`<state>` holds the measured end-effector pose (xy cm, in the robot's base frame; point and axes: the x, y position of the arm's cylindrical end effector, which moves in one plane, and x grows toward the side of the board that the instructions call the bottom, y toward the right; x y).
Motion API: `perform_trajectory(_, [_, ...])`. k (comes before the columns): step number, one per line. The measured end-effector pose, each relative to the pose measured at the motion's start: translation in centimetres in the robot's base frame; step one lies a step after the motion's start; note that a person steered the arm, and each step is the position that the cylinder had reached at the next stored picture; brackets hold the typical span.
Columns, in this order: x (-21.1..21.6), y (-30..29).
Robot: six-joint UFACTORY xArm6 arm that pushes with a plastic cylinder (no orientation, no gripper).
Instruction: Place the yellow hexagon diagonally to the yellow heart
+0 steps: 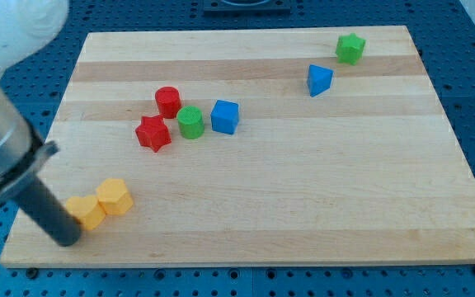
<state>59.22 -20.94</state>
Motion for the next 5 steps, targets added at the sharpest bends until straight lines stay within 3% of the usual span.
perform_trajectory(2, [-3.4,5.9])
perform_trajectory(3, [-3.2,5.0])
perform_trajectory(5, [1.2,-0.1])
